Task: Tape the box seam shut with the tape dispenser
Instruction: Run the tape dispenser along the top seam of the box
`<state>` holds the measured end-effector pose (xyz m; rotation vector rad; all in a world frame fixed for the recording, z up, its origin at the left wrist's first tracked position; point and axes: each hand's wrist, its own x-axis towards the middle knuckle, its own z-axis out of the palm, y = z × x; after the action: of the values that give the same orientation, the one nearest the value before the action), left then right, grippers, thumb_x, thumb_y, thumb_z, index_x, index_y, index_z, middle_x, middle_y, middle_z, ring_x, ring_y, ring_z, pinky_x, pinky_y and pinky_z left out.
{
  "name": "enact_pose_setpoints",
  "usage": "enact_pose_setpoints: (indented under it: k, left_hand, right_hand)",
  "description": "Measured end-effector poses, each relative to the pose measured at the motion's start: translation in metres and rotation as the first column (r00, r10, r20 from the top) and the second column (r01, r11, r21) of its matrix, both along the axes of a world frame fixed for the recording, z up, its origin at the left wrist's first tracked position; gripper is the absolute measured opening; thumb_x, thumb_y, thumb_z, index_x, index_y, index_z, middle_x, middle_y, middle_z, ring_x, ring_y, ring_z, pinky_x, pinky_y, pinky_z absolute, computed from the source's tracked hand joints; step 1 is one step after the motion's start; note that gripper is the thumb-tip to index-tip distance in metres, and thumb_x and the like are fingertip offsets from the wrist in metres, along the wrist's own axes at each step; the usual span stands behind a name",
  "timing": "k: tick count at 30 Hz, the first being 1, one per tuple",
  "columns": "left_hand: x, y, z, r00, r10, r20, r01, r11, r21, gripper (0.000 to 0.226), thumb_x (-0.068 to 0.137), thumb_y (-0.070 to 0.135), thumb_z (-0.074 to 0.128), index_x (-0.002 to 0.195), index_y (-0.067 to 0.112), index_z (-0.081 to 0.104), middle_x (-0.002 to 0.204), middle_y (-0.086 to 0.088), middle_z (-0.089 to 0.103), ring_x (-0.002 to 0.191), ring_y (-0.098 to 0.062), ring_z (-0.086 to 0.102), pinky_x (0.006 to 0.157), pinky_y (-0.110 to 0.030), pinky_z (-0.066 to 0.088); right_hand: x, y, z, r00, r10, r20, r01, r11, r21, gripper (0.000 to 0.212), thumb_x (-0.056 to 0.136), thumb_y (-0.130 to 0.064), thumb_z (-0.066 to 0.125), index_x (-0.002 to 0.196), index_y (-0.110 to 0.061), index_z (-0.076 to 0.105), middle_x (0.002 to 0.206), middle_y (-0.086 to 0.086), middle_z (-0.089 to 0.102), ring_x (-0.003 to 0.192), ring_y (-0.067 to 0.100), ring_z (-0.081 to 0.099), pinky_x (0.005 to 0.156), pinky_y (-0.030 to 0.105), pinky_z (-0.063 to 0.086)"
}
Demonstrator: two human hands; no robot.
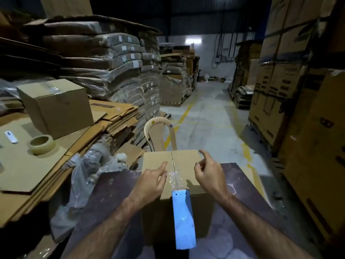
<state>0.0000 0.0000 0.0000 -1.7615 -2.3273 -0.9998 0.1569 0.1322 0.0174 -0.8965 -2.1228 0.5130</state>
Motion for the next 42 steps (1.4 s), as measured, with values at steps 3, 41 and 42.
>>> enact_pose_setpoints:
  k: [3,41,42]
  left_hand:
    - [0.001,-0.001,-0.010,0.995,-0.008,0.095,0.015,0.998,-0.068,0.049,0.098,0.022,0.046,0.146,0.018,0.038,0.123,-0.003,0.067,0.106,-0.014,0.065,0.094,-0.027,0.050]
    - [-0.014,0.030,-0.048,0.982,-0.188,-0.001,0.187,0.978,-0.096,0.026,0.094,0.022,0.052,0.116,0.018,0.065,0.121,0.005,0.063,0.116,-0.010,0.051,0.102,-0.024,0.035]
    - [-0.014,0.030,-0.048,0.981,-0.196,0.000,0.195,0.976,-0.094,0.026,0.094,0.021,0.052,0.117,0.017,0.065,0.123,0.004,0.063,0.118,-0.010,0.051,0.103,-0.024,0.035]
  right_hand:
    - [0.005,-0.005,-0.016,1.000,-0.011,0.019,0.014,0.990,-0.141,0.044,0.086,-0.021,0.052,0.130,-0.020,0.048,0.079,0.001,0.068,0.081,0.024,0.064,0.076,0.037,0.050]
    - [0.020,-0.134,-0.122,0.979,-0.206,0.010,0.178,0.818,-0.547,0.071,0.054,-0.040,0.067,0.117,-0.031,0.037,0.096,-0.004,0.058,0.096,0.029,0.059,0.079,0.031,0.048]
    - [0.020,-0.135,-0.120,0.978,-0.209,0.005,0.179,0.823,-0.540,0.072,0.055,-0.039,0.067,0.119,-0.030,0.037,0.095,-0.004,0.056,0.096,0.028,0.059,0.079,0.031,0.048]
